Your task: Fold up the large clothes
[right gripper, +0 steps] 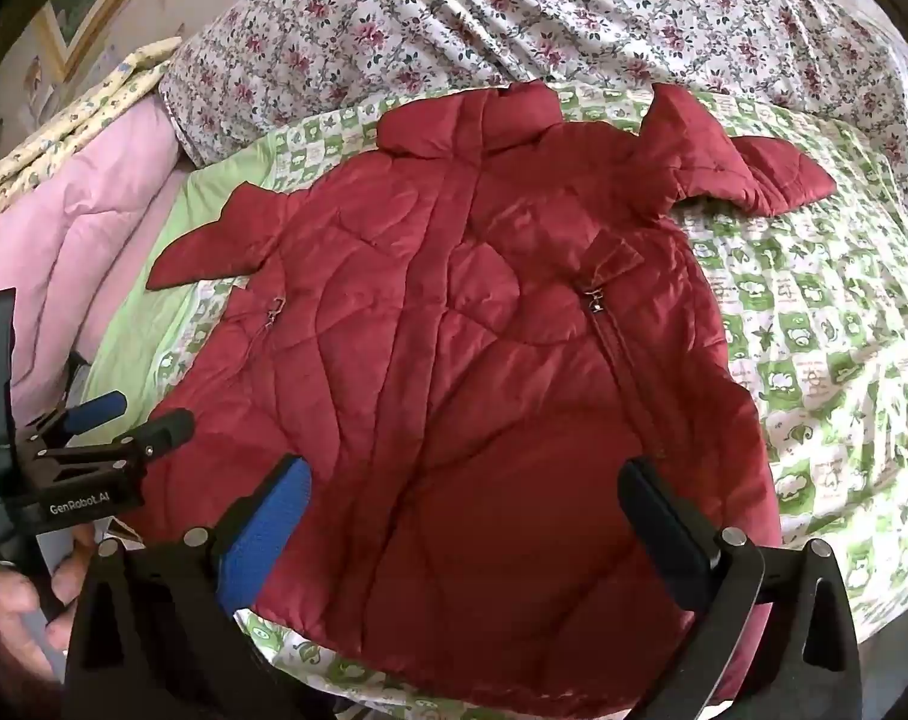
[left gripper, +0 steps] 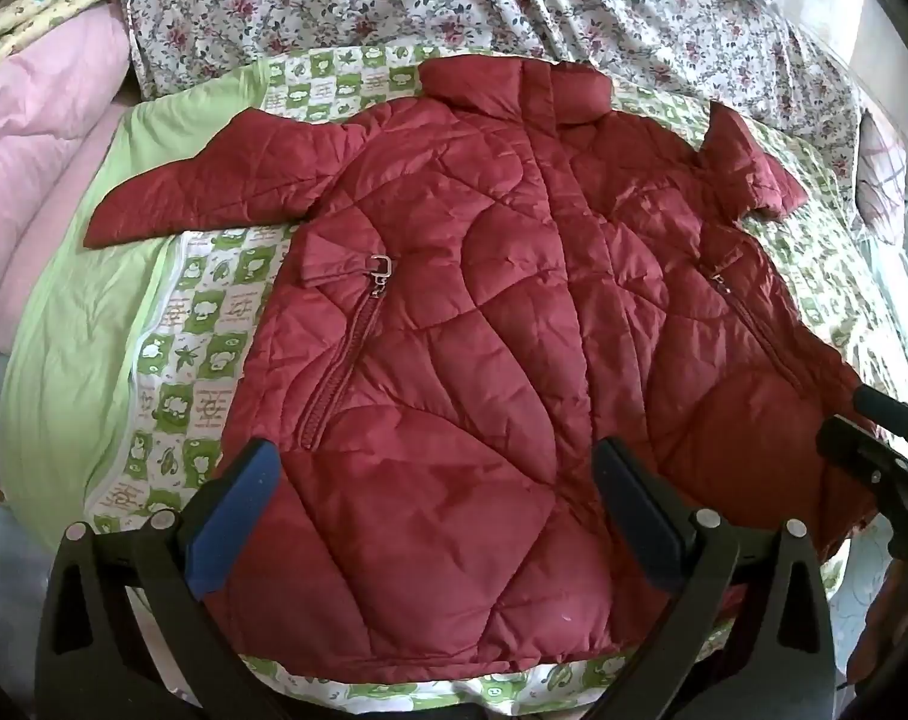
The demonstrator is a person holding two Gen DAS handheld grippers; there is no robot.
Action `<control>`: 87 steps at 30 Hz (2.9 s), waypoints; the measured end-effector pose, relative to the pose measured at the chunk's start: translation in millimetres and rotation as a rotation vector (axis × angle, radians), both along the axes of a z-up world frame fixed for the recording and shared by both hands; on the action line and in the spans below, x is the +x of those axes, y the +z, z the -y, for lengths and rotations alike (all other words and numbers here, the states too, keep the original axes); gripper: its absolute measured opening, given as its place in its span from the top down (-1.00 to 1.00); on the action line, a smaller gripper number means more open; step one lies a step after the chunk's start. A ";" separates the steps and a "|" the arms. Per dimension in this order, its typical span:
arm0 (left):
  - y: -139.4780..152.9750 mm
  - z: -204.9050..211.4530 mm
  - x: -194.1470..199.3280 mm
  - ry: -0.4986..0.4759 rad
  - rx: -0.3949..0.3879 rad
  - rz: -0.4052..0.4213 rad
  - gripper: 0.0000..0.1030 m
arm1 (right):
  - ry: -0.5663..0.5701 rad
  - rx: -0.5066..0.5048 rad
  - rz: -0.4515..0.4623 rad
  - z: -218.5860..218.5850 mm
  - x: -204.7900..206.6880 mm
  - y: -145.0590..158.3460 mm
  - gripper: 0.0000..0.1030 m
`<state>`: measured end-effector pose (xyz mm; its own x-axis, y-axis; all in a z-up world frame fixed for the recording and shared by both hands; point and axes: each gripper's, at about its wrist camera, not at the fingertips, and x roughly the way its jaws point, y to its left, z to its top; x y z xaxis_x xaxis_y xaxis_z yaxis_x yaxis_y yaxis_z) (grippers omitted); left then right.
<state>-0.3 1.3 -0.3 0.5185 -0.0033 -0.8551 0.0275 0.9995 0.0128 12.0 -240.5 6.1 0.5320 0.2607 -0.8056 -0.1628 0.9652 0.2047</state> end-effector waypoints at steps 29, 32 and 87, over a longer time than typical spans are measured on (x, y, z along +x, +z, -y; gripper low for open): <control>-2.6 8.6 0.1 -0.004 0.003 0.001 -1.00 | 0.003 0.025 0.007 0.4 -0.4 2.4 -1.00; -2.9 9.1 0.6 -0.004 0.004 0.003 -1.00 | 0.003 0.051 0.017 1.3 0.3 3.7 -0.99; -33.6 4.8 124.0 0.025 -0.039 -0.080 -1.00 | -0.647 0.284 0.048 334.8 254.7 -63.4 -0.49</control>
<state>123.7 -3.5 -33.9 0.4488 -0.0256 -0.8933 0.0019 0.9996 -0.0277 266.7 -575.2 -57.3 0.6843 0.0769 -0.7251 0.4099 0.7818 0.4697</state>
